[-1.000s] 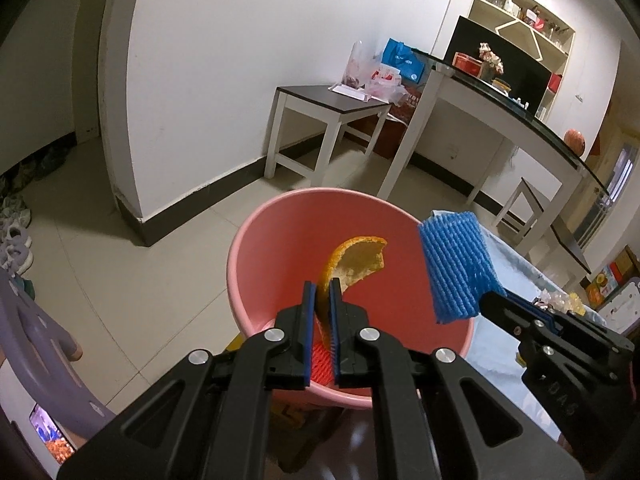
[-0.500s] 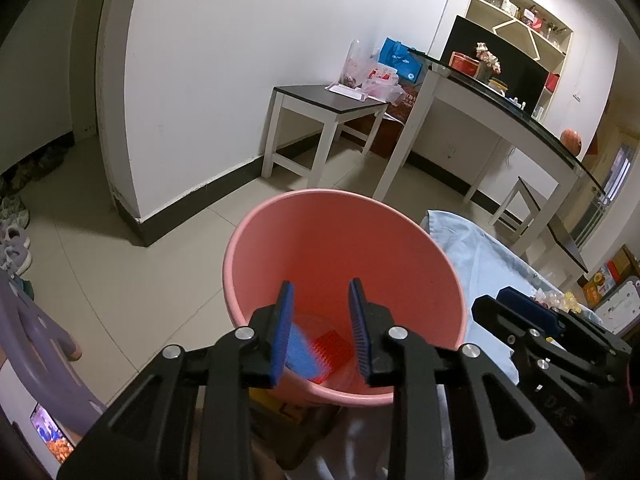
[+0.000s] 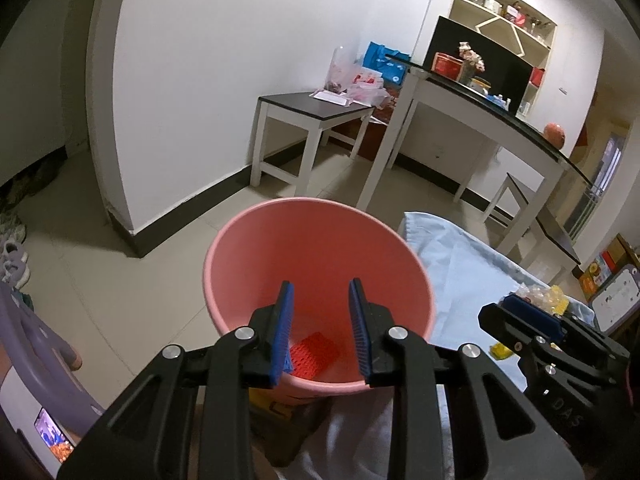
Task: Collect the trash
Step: 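Open both tools to drop the peel and blue net into the bin, then move both open tools back over the remaining trash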
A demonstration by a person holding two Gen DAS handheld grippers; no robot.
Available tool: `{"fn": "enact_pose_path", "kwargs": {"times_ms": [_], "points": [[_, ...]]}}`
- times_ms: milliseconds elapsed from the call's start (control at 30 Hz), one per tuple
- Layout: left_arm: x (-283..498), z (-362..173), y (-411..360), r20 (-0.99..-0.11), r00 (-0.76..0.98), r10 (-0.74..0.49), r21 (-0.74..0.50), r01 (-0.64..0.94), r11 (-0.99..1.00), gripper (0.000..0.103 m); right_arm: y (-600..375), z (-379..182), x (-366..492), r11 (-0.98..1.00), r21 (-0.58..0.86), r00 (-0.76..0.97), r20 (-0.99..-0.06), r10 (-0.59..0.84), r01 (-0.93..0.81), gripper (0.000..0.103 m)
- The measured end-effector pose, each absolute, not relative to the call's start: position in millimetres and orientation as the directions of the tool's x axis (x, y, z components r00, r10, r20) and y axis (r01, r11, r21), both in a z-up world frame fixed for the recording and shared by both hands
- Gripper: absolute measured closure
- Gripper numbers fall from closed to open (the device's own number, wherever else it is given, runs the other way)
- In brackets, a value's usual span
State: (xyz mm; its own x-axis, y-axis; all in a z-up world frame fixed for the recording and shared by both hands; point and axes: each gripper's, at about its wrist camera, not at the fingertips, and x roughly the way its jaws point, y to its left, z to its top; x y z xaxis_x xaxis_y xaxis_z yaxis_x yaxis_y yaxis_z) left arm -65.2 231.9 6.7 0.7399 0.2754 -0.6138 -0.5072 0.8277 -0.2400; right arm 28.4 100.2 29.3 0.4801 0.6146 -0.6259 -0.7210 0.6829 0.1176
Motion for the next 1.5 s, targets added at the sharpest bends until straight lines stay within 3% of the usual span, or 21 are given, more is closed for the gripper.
{"fn": "enact_pose_path", "kwargs": {"times_ms": [467, 733, 1200, 1500], "points": [[-64.5, 29.3, 178.9, -0.599, 0.766, 0.232, -0.221, -0.437, 0.872, 0.075, 25.6, 40.9, 25.0, 0.728, 0.168, 0.517, -0.600, 0.610, -0.664, 0.066], [-56.3, 29.2, 149.7, -0.608, 0.780, 0.149, -0.242, -0.361, 0.901, 0.075, -24.1, 38.7, 26.2, 0.776, 0.180, 0.558, -0.599, 0.574, -0.605, 0.065], [-19.9, 5.2, 77.2, -0.640, 0.768, -0.015, -0.176, -0.128, 0.976, 0.075, -136.5, 11.6, 50.2, 0.896, 0.216, 0.644, -0.632, 0.432, -0.389, 0.065], [27.7, -15.6, 53.4, -0.688, 0.716, -0.122, -0.142, 0.032, 0.989, 0.075, -154.1, -8.1, 64.6, 0.907, 0.238, 0.623, -0.664, 0.414, -0.348, 0.065]]}}
